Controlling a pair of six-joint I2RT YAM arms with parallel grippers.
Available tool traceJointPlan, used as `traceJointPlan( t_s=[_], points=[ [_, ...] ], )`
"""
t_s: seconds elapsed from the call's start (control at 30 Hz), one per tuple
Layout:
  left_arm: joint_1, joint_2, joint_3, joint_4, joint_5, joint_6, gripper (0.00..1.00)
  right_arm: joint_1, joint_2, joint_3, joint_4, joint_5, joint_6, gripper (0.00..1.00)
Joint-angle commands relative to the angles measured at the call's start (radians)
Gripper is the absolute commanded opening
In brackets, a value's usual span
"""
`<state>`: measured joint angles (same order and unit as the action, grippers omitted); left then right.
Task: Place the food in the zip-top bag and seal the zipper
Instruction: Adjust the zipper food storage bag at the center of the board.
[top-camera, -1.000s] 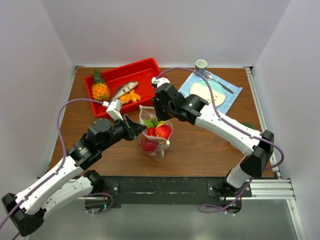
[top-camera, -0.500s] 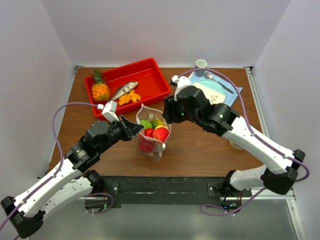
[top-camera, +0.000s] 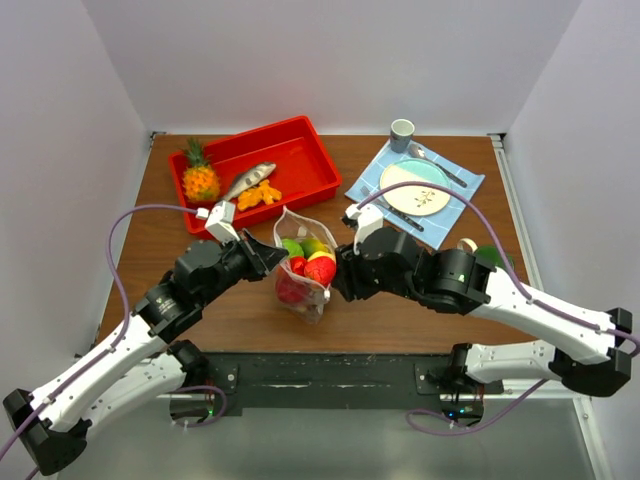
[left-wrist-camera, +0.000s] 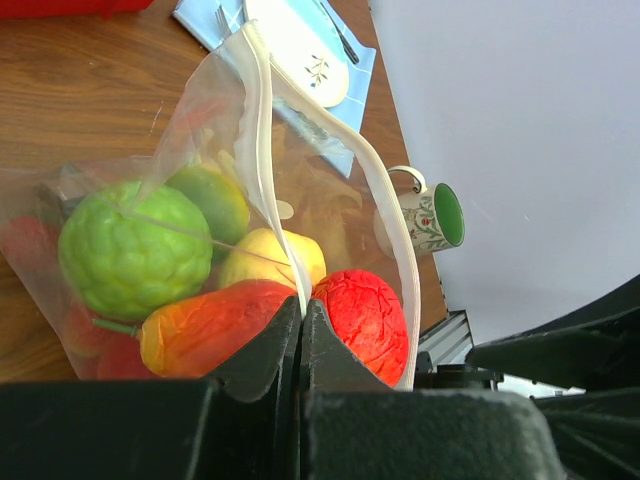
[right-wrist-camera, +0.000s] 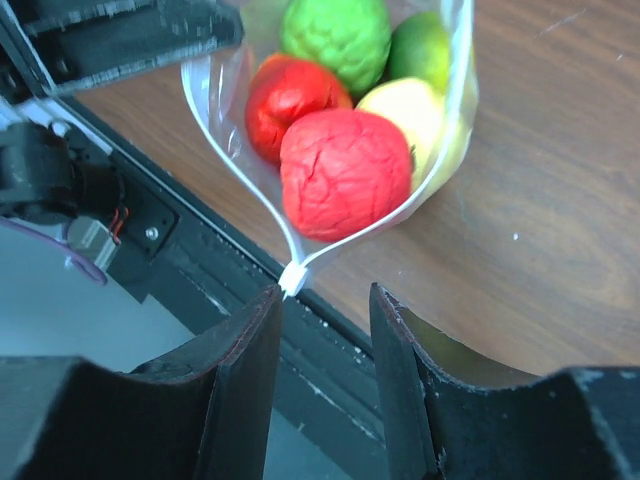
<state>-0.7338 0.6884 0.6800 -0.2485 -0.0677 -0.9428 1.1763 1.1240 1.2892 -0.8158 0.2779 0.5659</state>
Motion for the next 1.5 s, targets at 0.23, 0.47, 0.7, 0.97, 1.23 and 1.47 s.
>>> traceJointPlan(
  t_s=[0.23, 0.47, 0.7, 0.97, 1.23, 1.47],
  points=[
    [-0.003, -0.004, 0.007, 0.052, -0.015, -0.002, 0.0, 0.108, 0.12, 0.005, -0.011, 0.145, 0.1, 0.46],
    [-0.003, -0.004, 0.01, 0.048, -0.017, 0.004, 0.0, 0.115, 0.203, 0.05, -0.025, 0.23, 0.109, 0.47],
    [-0.003, 0.013, 0.012, 0.064, -0.023, 0.012, 0.0, 0.117, 0.227, 0.105, -0.072, 0.339, 0.085, 0.3],
    [-0.003, 0.008, 0.019, 0.063, -0.035, 0.012, 0.0, 0.115, 0.247, 0.165, -0.097, 0.405, 0.037, 0.04],
    [-0.003, 0.045, 0.029, 0.098, -0.038, 0.012, 0.0, 0.105, 0.27, 0.301, -0.152, 0.483, -0.024, 0.0],
    [-0.003, 0.063, 0.038, 0.107, -0.047, 0.016, 0.0, 0.102, 0.264, 0.237, -0.134, 0.429, -0.024, 0.0]
  ],
)
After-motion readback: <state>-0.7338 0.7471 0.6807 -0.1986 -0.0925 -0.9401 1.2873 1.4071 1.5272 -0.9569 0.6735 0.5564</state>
